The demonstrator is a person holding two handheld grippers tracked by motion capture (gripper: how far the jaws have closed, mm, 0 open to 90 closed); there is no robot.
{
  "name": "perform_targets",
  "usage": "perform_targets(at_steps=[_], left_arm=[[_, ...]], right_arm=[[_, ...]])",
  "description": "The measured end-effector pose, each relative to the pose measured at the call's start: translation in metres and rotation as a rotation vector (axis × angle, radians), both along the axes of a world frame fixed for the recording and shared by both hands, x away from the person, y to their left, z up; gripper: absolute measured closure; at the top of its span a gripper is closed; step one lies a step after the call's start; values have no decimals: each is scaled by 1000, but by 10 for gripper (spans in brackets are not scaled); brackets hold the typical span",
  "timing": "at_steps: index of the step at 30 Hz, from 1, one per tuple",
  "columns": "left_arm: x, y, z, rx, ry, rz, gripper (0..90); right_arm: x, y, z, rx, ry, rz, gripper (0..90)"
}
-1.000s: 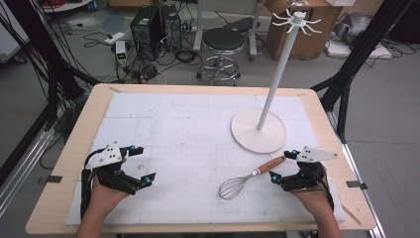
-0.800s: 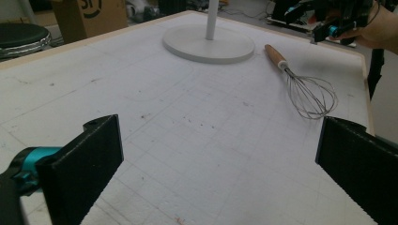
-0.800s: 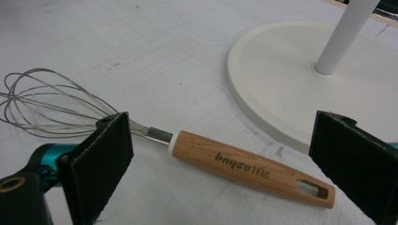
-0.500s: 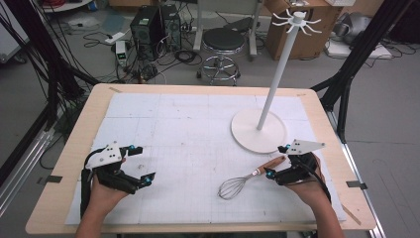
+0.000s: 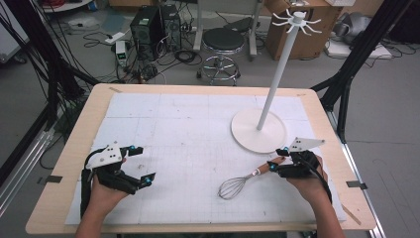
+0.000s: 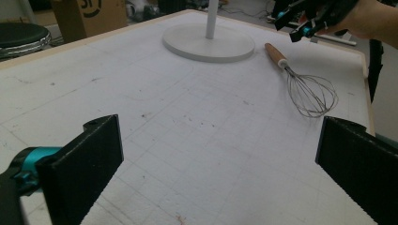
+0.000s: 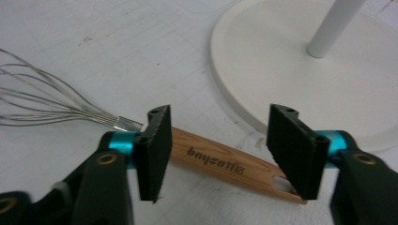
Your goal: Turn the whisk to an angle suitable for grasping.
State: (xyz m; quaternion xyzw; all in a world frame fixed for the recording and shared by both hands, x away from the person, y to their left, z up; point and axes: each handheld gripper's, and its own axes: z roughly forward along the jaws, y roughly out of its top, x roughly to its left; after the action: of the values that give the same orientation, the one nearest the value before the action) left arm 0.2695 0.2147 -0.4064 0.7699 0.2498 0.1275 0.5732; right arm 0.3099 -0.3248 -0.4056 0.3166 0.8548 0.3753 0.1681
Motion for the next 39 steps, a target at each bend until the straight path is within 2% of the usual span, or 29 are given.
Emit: perform_targets(at_steps=[4, 8, 10, 11, 12, 13, 16, 20, 26, 30, 39], left_arm=[[0, 0, 0, 1, 0, -1, 17], [0, -1, 0, 3, 2, -2, 17], [0, -1, 0, 4, 3, -4, 17], [0, -1, 0, 6, 2, -4, 17], [0, -1, 0, 5, 3, -5, 17], [0, -1, 0, 6, 2, -6, 17], [0, -1, -1, 9, 3, -7, 17], [0, -1, -1, 9, 3, -10, 17], [0, -2, -1, 15, 7, -15, 17], [0, -3, -2, 18, 6, -21, 17], [-1, -4, -2, 22, 8, -25, 17]], right_arm=[[4, -2, -3, 2, 19, -34, 464], [12, -4, -8, -29, 53, -88, 551], [13, -4, -9, -33, 61, -91, 570], [16, -4, -11, -51, 67, -106, 628], [16, -4, -11, -51, 67, -106, 628], [19, -5, -13, -54, 63, -115, 680], [22, -5, -14, -79, 44, -143, 746], [24, -4, -17, -107, 57, -163, 886], [28, -5, -21, -121, 53, -192, 894], [31, -5, -25, -132, 69, -206, 895], [32, -8, -25, -113, 89, -222, 899]])
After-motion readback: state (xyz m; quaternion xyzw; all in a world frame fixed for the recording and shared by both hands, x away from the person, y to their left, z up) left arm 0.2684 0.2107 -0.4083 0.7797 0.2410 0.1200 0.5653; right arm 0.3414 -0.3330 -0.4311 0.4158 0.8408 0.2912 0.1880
